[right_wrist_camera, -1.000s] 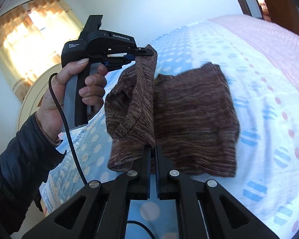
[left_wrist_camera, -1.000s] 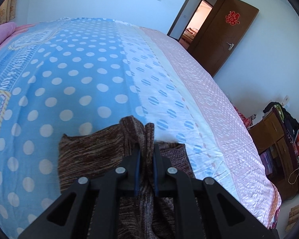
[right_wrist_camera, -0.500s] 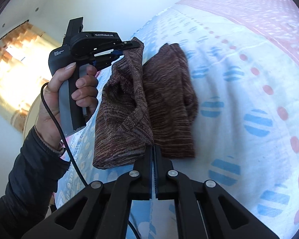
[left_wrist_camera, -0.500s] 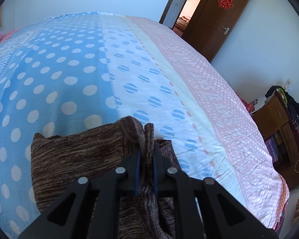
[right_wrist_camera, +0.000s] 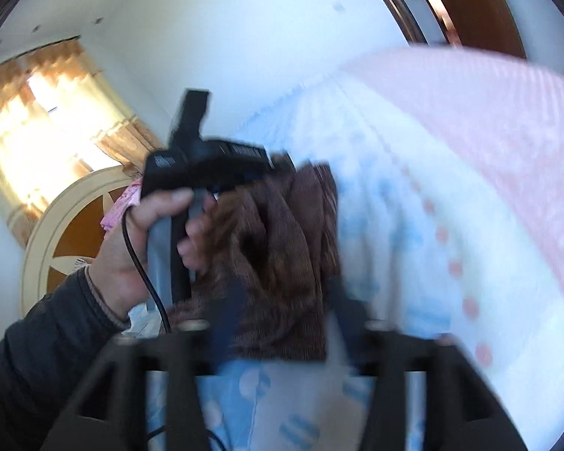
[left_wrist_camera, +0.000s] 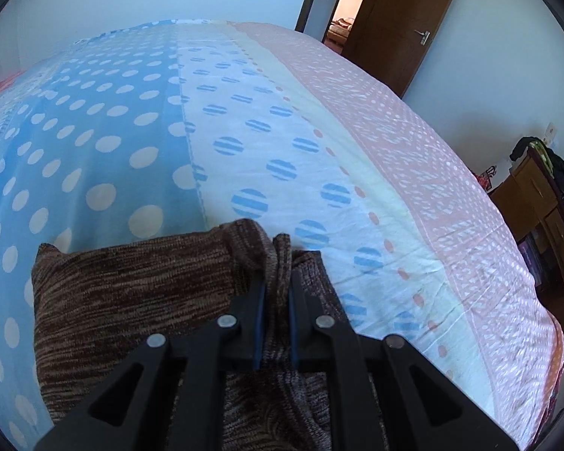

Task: Fold small clothes
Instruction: 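Fold the held sweater side over the other half with both grippers, then open both grippers and release the folded sweater, then press the folded sweater flat with the left gripper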

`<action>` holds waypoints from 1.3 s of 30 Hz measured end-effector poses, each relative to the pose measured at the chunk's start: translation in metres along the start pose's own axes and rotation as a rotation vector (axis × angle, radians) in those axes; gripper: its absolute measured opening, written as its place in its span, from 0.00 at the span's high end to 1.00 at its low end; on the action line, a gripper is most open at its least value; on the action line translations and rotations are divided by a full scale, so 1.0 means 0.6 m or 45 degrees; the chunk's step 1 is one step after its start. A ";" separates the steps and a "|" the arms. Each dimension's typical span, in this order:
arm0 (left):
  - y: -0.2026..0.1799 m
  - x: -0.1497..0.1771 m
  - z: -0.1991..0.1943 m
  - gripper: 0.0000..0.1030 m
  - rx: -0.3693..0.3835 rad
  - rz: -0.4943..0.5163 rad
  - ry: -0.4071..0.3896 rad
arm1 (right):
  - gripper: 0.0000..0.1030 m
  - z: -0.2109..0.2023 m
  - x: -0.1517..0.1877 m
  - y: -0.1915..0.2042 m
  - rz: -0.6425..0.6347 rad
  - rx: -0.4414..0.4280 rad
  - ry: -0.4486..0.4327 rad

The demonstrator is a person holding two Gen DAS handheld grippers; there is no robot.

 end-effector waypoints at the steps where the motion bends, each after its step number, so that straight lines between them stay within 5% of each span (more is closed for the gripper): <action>1: 0.000 0.000 -0.001 0.89 0.003 -0.003 0.002 | 0.39 0.006 -0.009 0.014 -0.049 -0.030 -0.012; 5: 0.003 -0.004 -0.005 0.89 0.011 -0.021 0.008 | 0.44 0.058 0.007 0.052 -0.230 -0.073 0.120; 6: 0.002 -0.005 -0.006 0.89 0.013 -0.017 0.008 | 0.67 0.076 0.024 0.046 -0.261 -0.016 0.190; 8: 0.001 -0.007 -0.007 0.89 0.014 -0.014 0.006 | 0.97 0.084 0.040 0.023 -0.212 0.047 0.257; 16: -0.043 -0.009 -0.001 0.89 0.080 0.041 -0.023 | 0.97 0.025 0.048 -0.012 -0.096 0.065 0.301; 19: -0.038 0.006 0.025 0.73 -0.041 0.122 0.012 | 0.97 0.035 0.061 -0.028 -0.043 0.049 0.353; 22: -0.022 0.009 0.001 0.68 -0.004 0.050 -0.014 | 0.94 0.031 0.055 -0.034 0.029 0.001 0.341; 24: -0.012 0.006 -0.036 0.52 -0.014 0.056 -0.070 | 0.83 0.026 0.051 -0.042 0.024 0.017 0.327; 26: 0.004 0.009 -0.098 0.36 -0.011 0.067 -0.190 | 0.58 0.013 0.036 -0.057 0.000 0.114 0.253; 31: 0.060 0.073 -0.195 0.24 -0.176 0.214 -0.317 | 0.56 -0.021 -0.032 -0.021 -0.174 0.205 0.038; 35: 0.113 0.146 -0.200 0.24 -0.333 0.265 -0.254 | 0.59 0.047 -0.041 0.058 -0.304 0.087 0.120; 37: 0.131 0.170 -0.193 0.23 -0.334 0.216 -0.225 | 0.64 0.081 -0.033 0.090 -0.365 0.031 0.184; 39: 0.147 0.184 -0.193 0.21 -0.315 0.125 -0.237 | 0.65 0.149 -0.008 0.085 -0.468 0.130 0.334</action>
Point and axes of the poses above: each gripper's, at about its wrist camera, not at the fingertips, and z roughly the way its jaws point, y to its left, x to its underside, the point moved 7 cm from there along z, roughly the way its jaws point, and after that the axes turned 13 degrees about -y, right-handed, at the moved point
